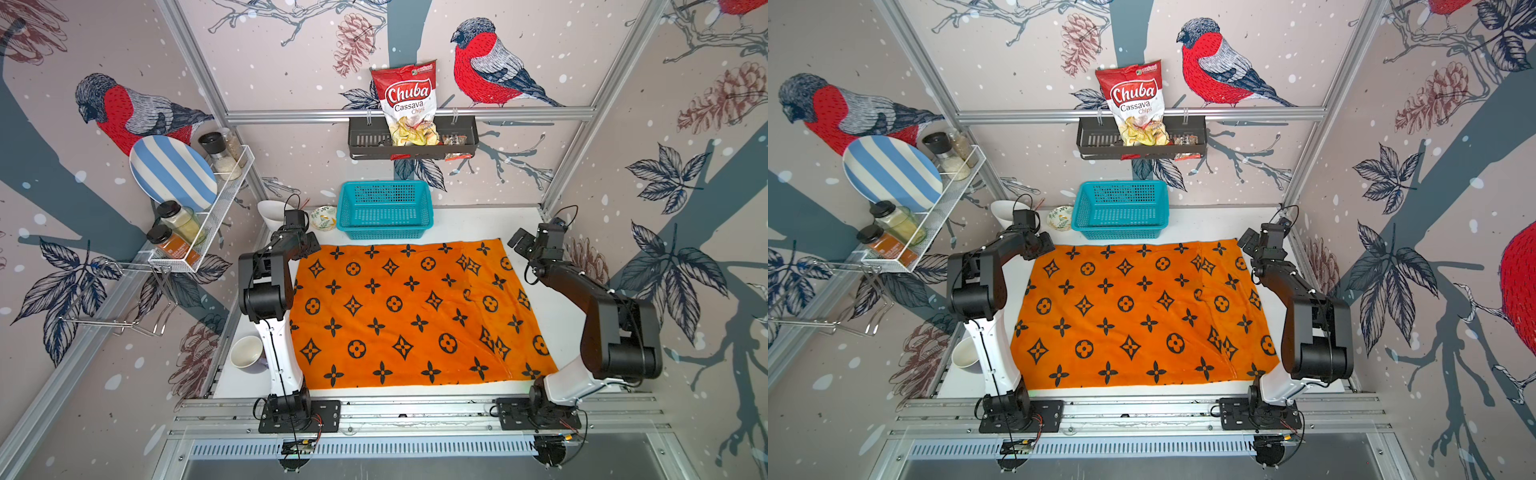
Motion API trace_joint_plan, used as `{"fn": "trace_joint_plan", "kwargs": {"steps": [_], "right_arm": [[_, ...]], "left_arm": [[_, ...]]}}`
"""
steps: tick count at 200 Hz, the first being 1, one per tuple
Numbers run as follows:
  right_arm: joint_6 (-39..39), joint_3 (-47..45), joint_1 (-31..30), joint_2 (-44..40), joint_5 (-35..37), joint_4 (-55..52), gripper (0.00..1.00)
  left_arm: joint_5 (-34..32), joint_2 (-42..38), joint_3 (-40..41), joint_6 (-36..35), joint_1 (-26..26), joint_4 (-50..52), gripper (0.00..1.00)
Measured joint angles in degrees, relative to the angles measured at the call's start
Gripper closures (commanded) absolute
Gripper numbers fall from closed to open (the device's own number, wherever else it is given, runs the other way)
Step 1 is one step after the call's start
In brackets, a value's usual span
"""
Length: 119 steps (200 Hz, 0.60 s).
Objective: Roll up the pillowcase
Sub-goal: Fold the pillowcase.
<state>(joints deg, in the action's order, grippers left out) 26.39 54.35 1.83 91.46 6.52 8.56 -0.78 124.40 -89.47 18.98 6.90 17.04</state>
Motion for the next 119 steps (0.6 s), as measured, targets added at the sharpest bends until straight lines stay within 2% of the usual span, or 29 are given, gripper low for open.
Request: {"fn": "trace_joint_plan", "kwargs": {"steps": [74,88,108,119], "right_arm": [[-1.0,1.6,-1.2,1.7,0.6,-0.7,0.0],[-1.0,1.8,-1.2,2.1,0.6,-0.9,0.0],[-1.1,2.0,-1.4,2.5,0.6,-1.4,0.0],[-1.2,2.2,-1.4,2.7,0.6,-1.7,0.0]], "left_arm": [[-1.1,3.5,-3.9,-2.5,0.7,0.2,0.39],[-1.1,3.8,-4.2,-2.5,0.7,-0.1,0.43],[-0.6,4.1,-4.3,-2.9,0.8,-1.0,0.54],[-0.2,4.1,-3.8,-2.9,0.8,-2.0,0.69]]}}
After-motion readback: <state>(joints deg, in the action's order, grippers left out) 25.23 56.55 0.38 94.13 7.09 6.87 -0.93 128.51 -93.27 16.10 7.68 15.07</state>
